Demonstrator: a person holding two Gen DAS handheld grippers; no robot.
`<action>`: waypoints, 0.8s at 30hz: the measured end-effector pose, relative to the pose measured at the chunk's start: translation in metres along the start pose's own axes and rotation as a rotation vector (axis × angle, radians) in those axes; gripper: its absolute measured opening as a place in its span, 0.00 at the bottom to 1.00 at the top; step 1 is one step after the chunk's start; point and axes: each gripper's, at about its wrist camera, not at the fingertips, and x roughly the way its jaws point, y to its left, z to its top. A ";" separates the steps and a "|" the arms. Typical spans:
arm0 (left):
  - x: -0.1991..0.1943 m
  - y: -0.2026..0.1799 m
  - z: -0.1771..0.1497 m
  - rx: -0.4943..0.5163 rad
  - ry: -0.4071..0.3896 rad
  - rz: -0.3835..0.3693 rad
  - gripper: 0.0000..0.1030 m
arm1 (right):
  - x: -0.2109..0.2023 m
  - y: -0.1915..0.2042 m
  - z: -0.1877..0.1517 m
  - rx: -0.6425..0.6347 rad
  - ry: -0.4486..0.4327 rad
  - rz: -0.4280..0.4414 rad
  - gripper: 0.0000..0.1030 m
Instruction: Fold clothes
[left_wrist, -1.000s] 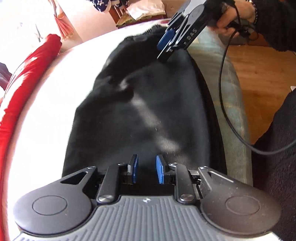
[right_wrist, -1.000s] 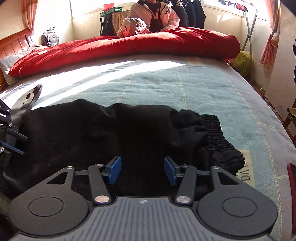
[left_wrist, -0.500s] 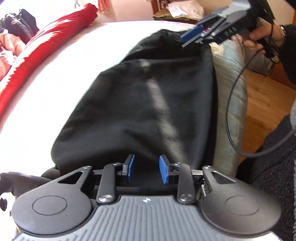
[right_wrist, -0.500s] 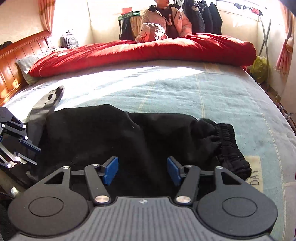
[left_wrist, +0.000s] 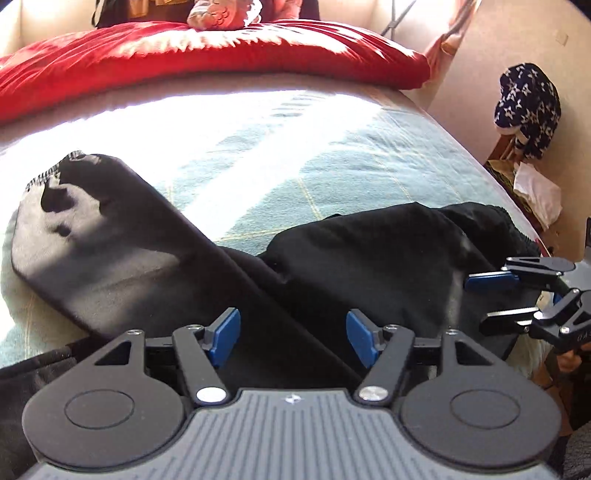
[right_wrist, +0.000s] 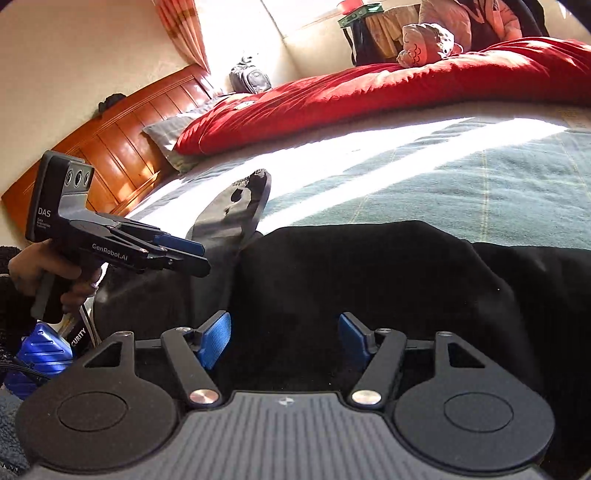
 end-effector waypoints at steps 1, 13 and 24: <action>-0.003 0.008 -0.003 -0.038 -0.005 -0.001 0.65 | 0.003 0.003 0.000 0.000 0.007 0.005 0.68; -0.011 0.103 -0.059 -0.357 -0.084 -0.198 0.73 | 0.064 0.026 -0.001 0.135 0.103 0.177 0.73; -0.017 0.165 -0.066 -0.305 -0.050 -0.357 0.77 | 0.161 0.042 0.033 0.238 0.197 0.142 0.73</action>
